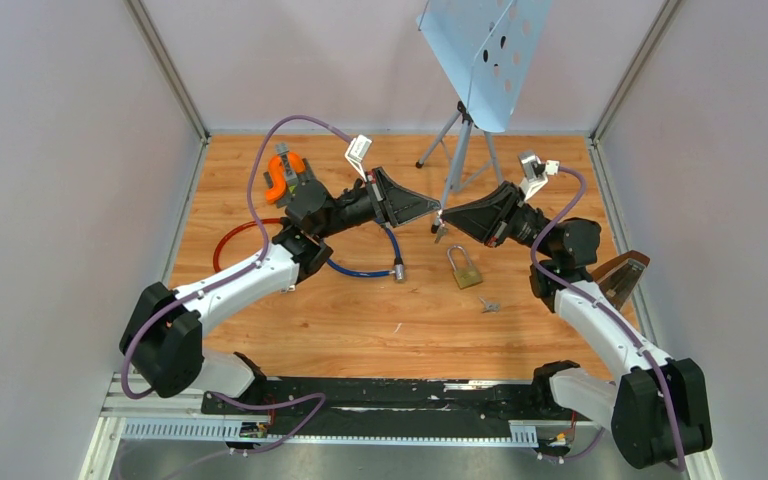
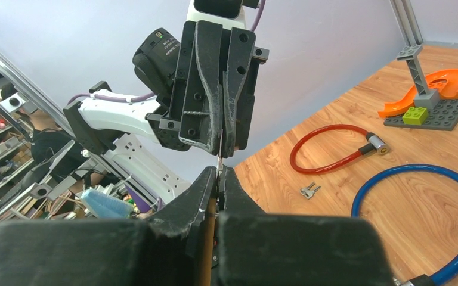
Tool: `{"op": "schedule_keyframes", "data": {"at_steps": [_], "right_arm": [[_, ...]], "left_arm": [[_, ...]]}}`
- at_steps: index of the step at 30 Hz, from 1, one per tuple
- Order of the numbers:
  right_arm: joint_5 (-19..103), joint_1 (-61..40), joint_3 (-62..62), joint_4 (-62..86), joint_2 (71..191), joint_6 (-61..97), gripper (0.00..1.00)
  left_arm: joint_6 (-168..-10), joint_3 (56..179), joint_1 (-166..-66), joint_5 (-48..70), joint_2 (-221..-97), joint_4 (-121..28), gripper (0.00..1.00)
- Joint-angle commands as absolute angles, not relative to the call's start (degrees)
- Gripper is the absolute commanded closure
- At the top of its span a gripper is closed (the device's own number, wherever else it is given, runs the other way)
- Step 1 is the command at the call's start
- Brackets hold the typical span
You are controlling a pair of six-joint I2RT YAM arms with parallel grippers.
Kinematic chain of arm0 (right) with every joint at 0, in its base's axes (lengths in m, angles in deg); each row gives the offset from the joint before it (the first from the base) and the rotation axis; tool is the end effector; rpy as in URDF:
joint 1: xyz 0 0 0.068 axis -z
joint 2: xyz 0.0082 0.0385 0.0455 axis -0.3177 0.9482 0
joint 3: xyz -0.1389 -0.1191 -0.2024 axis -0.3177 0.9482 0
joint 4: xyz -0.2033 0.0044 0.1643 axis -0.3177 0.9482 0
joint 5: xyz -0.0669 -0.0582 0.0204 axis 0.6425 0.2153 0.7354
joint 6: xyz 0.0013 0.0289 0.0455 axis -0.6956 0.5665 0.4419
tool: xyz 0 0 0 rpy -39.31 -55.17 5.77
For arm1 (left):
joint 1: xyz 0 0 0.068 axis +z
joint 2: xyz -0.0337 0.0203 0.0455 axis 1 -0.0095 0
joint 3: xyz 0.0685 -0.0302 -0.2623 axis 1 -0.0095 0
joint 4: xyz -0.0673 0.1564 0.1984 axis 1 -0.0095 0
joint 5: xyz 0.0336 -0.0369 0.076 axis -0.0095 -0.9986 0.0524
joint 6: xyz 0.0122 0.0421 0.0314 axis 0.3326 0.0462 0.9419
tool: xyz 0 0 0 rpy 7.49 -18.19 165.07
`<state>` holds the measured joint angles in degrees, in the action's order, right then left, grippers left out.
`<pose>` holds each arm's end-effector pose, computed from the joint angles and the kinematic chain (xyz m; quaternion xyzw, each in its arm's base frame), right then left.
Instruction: Unlock with the key
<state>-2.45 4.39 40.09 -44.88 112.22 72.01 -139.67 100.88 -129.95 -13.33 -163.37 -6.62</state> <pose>0.2122 0.0822 0.3383 -0.1681 0.5634 0.6475 0.4849 0.2309 -0.2225 0.3587 0.1166 0.5976 -0.7098 0.3541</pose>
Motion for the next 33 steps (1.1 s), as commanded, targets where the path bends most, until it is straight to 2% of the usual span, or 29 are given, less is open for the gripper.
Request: {"op": "schedule_keyframes", "data": {"at_steps": [1,5,7,9,10,11,12,13,14,15,16,17,21,26,29,33], "right_arm": [[-2.8,4.1,39.7,-45.9,112.6,71.8,1.00],[-2.2,4.1,40.1,-44.7,112.3,71.6,1.00],[-1.9,4.1,40.6,-43.8,111.7,71.3,1.00],[-1.4,4.1,41.2,-42.2,111.0,70.8,1.00],[-1.1,4.1,41.6,-41.0,110.6,70.6,1.00],[-0.8,4.1,42.0,-40.3,110.2,70.5,1.00],[-0.3,4.1,42.5,-39.2,109.6,70.4,1.00],[0.1,4.1,43.1,-37.9,109.0,70.1,1.00],[0.6,4.1,43.7,-36.7,108.5,69.8,1.00],[1.4,4.1,44.4,-35.1,107.8,69.7,1.00],[2.3,4.1,45.2,-33.6,107.1,69.6,1.00],[3.1,4.1,46.0,-32.3,106.4,69.5,1.00],[6.4,4.1,49.5,-27.9,102.6,69.3,1.00],[11.8,4.0,50.7,-18.2,98.3,66.6,1.00],[14.4,4.1,50.8,-13.1,97.2,65.7,1.00],[15.7,4.1,53.2,-14.4,96.8,67.4,1.00]], "left_arm": [[-140.2,101.1,-130.5,-13.5,-163.1,-2.9,1.00],[-139.5,100.5,-130.5,-12.8,-162.6,-3.3,1.00],[-137.6,100.2,-130.5,-11.9,-161.7,-5.6,0.95],[-134.6,100.1,-130.4,-10.4,-160.3,-9.6,0.81],[-133.4,100.2,-130.3,-9.6,-159.0,-13.3,0.71],[-130.9,100.4,-130.2,-7.8,-158.3,-15.6,0.66],[-129.7,100.5,-130.0,-5.5,-156.8,-20.2,0.55],[-127.2,100.9,-129.9,-4.3,-156.0,-25.5,0.48],[-125.9,101.1,-129.6,-1.3,-154.6,-28.1,0.32],[-123.7,101.9,-129.6,0.6,-153.9,-34.2,0.23],[-122.7,102.8,-129.4,4.4,-152.6,-37.5,0.07],[-121.4,103.3,-129.3,6.5,-152.2,-43.5,0.04],[-124.9,104.3,-125.3,11.5,-150.7,-56.2,0.00],[-132.5,95.9,-115.8,3.2,-150.4,-52.4,0.04],[-131.1,98.1,-115.6,5.6,-154.6,-61.3,0.06],[-128.5,104.8,-118.5,10.6,-162.8,-72.9,0.05]]}}
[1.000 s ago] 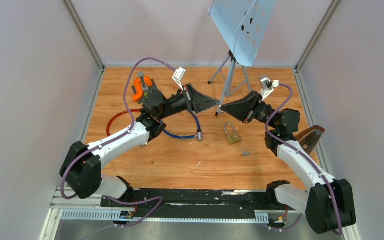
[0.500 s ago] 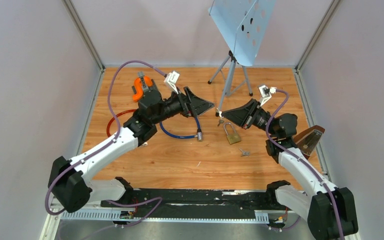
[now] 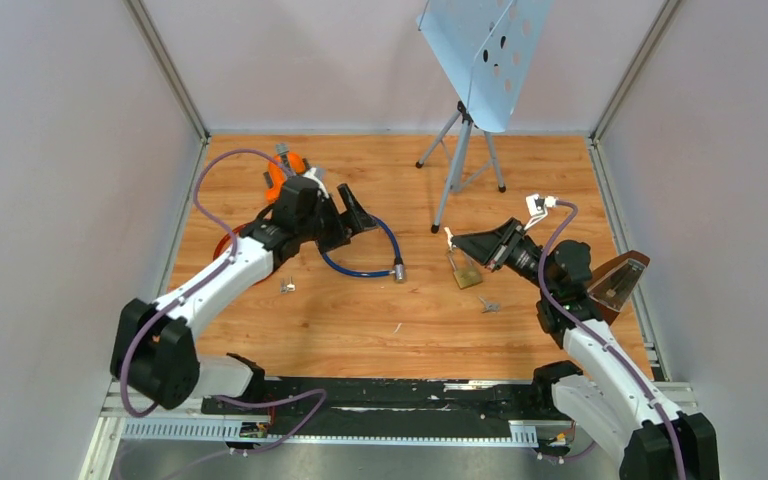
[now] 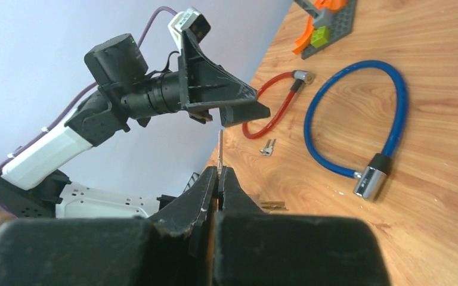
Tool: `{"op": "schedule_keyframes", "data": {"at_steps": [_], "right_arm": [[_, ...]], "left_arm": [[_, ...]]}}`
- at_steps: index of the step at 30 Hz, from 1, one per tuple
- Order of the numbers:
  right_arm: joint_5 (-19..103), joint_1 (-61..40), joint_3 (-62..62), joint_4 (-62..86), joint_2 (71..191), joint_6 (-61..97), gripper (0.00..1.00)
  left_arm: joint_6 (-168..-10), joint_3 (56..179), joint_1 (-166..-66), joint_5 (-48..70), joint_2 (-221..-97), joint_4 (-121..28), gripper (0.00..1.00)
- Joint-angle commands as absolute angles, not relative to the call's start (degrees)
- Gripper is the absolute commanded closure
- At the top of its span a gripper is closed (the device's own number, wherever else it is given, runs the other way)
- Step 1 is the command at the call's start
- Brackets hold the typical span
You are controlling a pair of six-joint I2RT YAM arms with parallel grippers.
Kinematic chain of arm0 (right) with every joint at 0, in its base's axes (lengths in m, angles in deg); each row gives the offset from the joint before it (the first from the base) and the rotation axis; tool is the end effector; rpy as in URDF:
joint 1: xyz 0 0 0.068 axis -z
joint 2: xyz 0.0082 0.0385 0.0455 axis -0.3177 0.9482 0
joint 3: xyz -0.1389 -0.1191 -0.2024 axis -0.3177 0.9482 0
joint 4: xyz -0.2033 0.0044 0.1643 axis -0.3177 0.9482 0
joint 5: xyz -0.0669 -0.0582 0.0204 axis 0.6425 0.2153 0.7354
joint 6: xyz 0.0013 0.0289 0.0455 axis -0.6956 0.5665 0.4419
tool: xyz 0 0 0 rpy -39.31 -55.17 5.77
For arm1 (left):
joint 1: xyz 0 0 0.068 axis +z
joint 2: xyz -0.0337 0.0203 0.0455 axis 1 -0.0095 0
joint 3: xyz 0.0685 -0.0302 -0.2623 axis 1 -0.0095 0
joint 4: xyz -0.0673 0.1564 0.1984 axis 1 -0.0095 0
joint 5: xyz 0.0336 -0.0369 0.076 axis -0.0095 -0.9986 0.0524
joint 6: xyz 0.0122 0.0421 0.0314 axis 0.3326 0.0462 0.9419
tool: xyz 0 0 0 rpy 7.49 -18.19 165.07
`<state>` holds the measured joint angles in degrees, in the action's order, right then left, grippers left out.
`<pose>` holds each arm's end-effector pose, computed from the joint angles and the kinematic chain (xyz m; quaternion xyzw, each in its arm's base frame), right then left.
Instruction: Unlock with the key
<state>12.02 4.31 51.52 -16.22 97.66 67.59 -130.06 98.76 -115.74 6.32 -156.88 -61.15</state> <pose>0.1814 0.0681 0.2733 0.0132 0.6852 0.5792 0.4415 0.2535 -0.1342 0.2808 -0.1455 0.8596 -0.3821 0.3066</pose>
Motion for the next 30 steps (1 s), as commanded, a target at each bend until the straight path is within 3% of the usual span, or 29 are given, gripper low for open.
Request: {"op": "schedule_keyframes", "data": {"at_steps": [1,8,14,30], "right_arm": [[15.9,4.1,53.6,-14.5,96.7,67.3,1.00],[19.2,4.1,54.3,-10.6,93.9,62.9,1.00],[20.7,4.2,54.2,-8.2,91.4,60.5,1.00],[20.4,4.2,57.0,-10.3,90.5,61.9,1.00]], "left_arm": [[-127.6,107.2,-119.3,11.8,-164.2,-76.3,0.04],[-126.6,122.7,-127.2,21.6,-180.7,-89.4,0.10],[-126.8,134.3,-130.0,24.3,-193.4,-97.0,0.25],[-127.3,142.2,-131.8,22.9,-206.8,-98.3,0.41]]}}
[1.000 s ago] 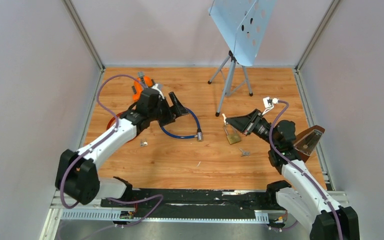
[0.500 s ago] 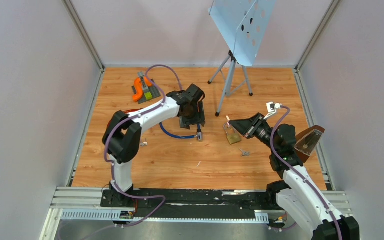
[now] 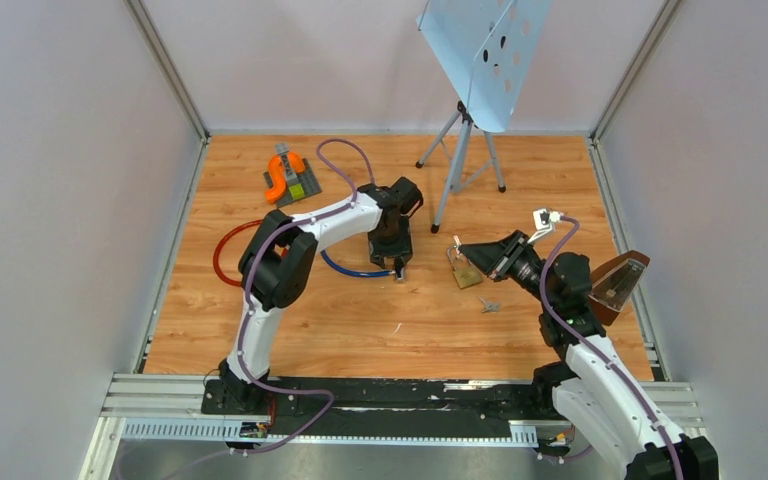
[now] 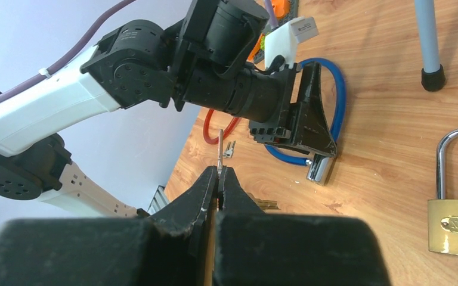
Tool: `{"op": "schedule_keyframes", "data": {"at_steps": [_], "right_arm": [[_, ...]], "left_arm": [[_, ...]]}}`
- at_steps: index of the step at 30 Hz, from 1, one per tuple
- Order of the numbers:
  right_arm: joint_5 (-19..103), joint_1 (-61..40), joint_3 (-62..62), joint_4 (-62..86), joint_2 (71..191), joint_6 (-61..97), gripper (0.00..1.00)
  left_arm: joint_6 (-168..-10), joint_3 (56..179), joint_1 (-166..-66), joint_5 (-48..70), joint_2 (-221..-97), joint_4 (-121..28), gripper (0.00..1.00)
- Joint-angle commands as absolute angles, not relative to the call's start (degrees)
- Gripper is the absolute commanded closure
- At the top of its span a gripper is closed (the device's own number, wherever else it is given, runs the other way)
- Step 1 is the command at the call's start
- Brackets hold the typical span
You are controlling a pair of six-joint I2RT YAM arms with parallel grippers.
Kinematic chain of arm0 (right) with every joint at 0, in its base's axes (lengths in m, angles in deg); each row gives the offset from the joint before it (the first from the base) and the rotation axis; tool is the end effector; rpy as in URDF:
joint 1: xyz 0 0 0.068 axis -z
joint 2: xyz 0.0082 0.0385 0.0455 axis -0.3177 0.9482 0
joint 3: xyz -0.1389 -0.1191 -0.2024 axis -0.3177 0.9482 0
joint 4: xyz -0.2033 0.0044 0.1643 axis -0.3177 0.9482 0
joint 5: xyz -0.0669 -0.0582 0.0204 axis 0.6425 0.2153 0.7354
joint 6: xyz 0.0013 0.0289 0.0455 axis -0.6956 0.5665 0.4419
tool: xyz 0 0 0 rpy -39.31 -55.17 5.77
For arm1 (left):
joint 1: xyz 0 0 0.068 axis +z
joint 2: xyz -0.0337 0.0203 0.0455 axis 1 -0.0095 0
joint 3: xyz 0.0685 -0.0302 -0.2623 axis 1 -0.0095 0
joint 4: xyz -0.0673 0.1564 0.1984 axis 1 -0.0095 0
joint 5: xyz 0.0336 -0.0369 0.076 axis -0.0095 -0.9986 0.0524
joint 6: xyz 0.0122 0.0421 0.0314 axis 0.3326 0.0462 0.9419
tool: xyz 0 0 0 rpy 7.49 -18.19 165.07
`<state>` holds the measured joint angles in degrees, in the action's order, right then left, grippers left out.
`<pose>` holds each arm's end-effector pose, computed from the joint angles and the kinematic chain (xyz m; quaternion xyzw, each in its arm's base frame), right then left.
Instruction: Unlock with the key
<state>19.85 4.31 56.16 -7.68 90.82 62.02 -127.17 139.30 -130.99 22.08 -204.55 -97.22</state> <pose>0.1654 0.0599 0.2488 0.0511 0.7157 0.5156 0.4682 0.3220 -0.2830 0.1754 -0.0748 0.9889 -0.0743 0.1049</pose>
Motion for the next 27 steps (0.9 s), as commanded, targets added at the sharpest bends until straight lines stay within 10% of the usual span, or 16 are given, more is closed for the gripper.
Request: {"op": "schedule_keyframes", "data": {"at_steps": [1,19,27], "right_arm": [[20.7,4.2,57.3,-10.6,90.6,62.0,1.00],[17.7,4.2,57.3,-12.5,94.2,61.6,1.00],[15.7,4.2,56.6,-12.2,93.9,60.3,1.00]], "left_arm": [[-127.4,142.5,-131.9,22.7,-207.1,-98.4,0.42],[-144.2,134.0,-132.5,20.5,-198.8,-92.5,0.95],[-153.7,131.8,-132.4,23.1,-188.5,-88.4,1.00]]}}
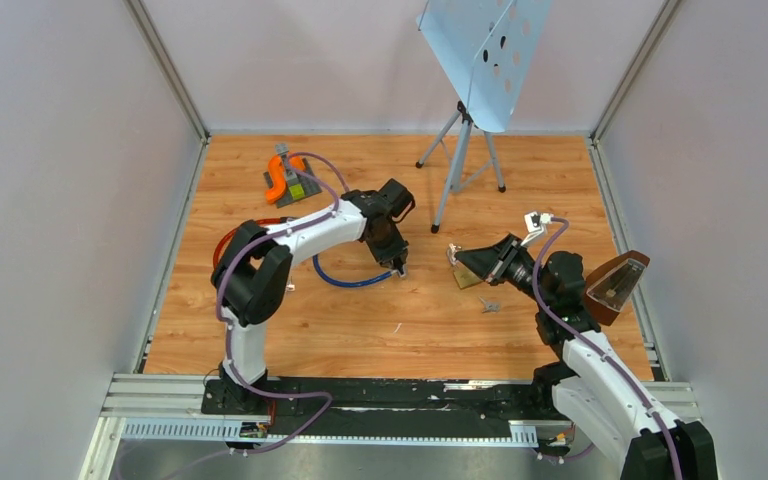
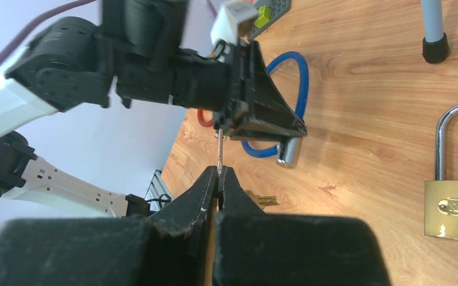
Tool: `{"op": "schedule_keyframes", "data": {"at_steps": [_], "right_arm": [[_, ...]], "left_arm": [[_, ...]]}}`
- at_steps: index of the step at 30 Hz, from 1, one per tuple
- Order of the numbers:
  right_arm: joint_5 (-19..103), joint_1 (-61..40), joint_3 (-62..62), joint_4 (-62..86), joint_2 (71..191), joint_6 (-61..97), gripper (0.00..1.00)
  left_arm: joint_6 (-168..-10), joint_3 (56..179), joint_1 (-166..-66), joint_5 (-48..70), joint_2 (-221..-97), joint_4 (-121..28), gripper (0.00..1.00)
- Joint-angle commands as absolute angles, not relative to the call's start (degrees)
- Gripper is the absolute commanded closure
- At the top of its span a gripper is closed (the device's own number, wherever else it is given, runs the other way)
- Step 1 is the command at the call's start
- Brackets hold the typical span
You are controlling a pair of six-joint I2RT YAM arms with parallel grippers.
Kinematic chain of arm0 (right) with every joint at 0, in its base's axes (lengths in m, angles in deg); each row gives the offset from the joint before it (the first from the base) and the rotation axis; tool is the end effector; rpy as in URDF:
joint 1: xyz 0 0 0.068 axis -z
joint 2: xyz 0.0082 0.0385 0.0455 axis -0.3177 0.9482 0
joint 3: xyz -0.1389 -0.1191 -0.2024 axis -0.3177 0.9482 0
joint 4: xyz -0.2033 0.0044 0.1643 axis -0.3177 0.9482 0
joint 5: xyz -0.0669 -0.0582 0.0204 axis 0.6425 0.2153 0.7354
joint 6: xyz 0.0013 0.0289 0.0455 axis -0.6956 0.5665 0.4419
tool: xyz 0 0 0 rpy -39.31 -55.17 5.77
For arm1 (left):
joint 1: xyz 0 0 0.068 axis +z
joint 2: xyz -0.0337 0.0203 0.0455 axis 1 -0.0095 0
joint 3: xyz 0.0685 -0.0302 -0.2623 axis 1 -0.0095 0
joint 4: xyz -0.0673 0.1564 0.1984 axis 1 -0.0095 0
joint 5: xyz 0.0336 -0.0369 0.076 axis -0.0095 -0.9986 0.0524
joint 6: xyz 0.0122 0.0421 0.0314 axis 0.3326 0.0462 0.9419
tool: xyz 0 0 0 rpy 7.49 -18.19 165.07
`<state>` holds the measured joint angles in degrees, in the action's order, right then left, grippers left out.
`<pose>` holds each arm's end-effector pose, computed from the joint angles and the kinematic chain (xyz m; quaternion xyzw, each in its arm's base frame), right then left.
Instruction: Unlock with the key
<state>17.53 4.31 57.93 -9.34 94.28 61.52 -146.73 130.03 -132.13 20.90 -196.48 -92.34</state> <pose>0.1704 0.0624 0.2315 0.0461 0.7341 0.5167 0.4383 0.2955 -0.2712 0.1891 -0.2302 0.9601 -0.1240 0.0991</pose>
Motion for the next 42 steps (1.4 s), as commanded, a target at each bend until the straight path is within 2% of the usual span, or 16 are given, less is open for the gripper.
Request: {"op": "schedule_keyframes", "data": {"at_steps": [1,11,19,29,42], "right_arm": [[15.5,4.1,56.6,-12.6,94.0,60.5,1.00],[12.0,2.6,55.4,-17.5,98.7,62.5,1.00],[11.4,-1.5,53.9,-23.4,106.2,66.2,1.00],[11.9,-2.2,51.7,-20.5,112.7,66.3,1.00],[13.4,-2.2,49.1,-17.0,117.8,66.3,1.00]], "left_arm": [[-154.2,132.0,-132.5,23.3,-187.9,-88.5,1.00],[-159.7,131.2,-132.4,26.3,-179.0,-87.5,1.00],[-162.0,125.0,-132.4,26.1,-175.0,-80.9,1.00],[-163.3,123.2,-132.4,20.0,-178.9,-76.1,1.00],[-163.3,123.2,-132.4,19.8,-180.7,-75.0,1.00]]}}
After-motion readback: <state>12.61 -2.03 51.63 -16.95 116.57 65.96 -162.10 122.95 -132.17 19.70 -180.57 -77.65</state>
